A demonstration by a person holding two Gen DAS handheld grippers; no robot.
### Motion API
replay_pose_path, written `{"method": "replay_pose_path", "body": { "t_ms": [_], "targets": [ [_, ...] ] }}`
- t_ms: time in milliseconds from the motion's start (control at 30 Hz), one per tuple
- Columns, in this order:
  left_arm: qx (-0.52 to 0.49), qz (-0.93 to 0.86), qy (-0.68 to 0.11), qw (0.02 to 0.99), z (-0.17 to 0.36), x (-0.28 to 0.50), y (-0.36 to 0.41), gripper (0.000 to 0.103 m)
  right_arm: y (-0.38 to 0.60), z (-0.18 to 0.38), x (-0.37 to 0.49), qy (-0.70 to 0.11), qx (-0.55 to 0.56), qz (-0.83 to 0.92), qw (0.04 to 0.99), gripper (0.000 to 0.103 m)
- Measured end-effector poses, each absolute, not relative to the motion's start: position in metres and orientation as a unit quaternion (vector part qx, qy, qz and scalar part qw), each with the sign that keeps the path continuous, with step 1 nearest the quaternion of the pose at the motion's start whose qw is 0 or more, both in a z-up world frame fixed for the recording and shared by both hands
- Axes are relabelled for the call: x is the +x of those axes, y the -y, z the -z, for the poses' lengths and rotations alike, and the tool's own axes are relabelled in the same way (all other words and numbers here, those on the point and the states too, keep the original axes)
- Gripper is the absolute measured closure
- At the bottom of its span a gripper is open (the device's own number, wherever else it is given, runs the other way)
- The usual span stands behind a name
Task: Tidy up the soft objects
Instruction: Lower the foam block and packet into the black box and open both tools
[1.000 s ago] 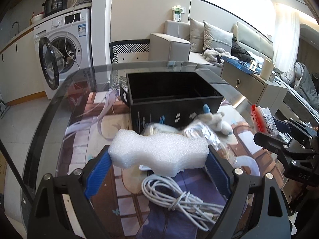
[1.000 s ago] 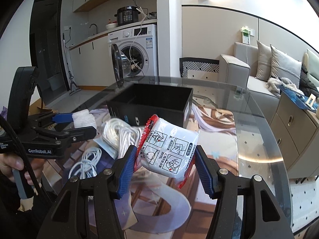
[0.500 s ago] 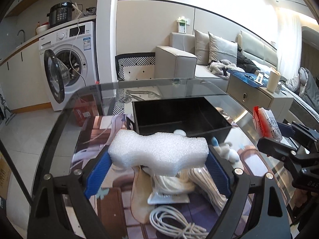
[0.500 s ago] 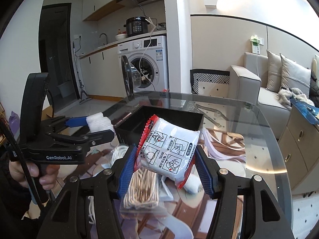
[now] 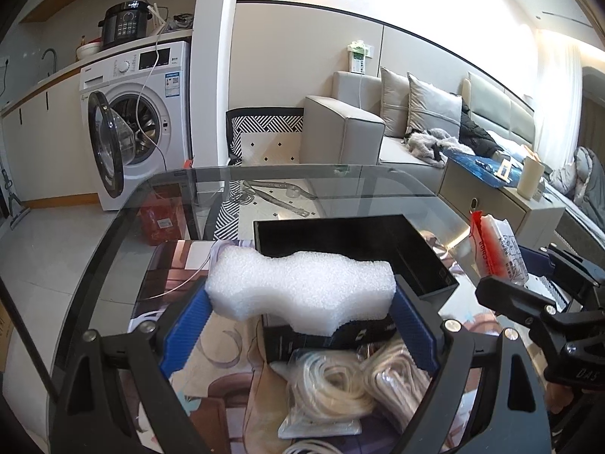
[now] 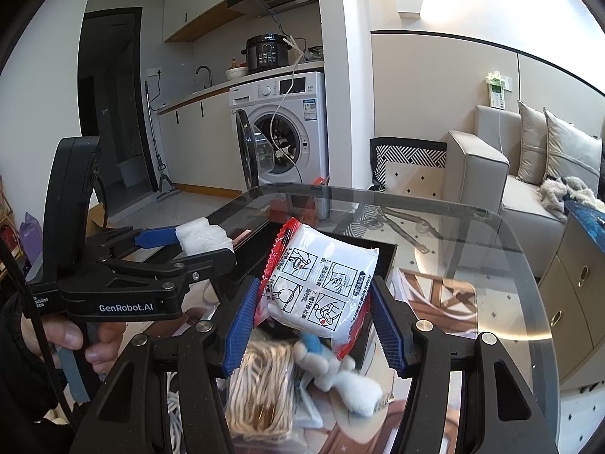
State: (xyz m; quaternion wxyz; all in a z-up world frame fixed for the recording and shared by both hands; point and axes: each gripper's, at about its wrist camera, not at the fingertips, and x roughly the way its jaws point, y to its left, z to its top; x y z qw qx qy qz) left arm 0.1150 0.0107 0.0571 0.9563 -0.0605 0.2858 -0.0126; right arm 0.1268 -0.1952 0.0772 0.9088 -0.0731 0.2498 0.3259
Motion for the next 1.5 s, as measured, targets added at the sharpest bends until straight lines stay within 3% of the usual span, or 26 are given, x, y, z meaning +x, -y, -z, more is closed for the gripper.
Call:
{"method": "replay_pose_path", "body": {
  "t_ms": [1133, 1500],
  "targets": [
    [-0.060, 0.011, -0.306, 0.950, -0.030, 0.157, -0.007, 0.013, 0.177, -0.040, 0.197, -0.263, -0.103, -0.325, 0.902, 0.044],
    [-0.067, 0.027, -0.332, 0.940, -0.025, 0.155, -0.009, 0.009, 0.184, -0.044, 0.192, -0.248, -0.110, -0.319, 0.908, 0.019]
  ]
}}
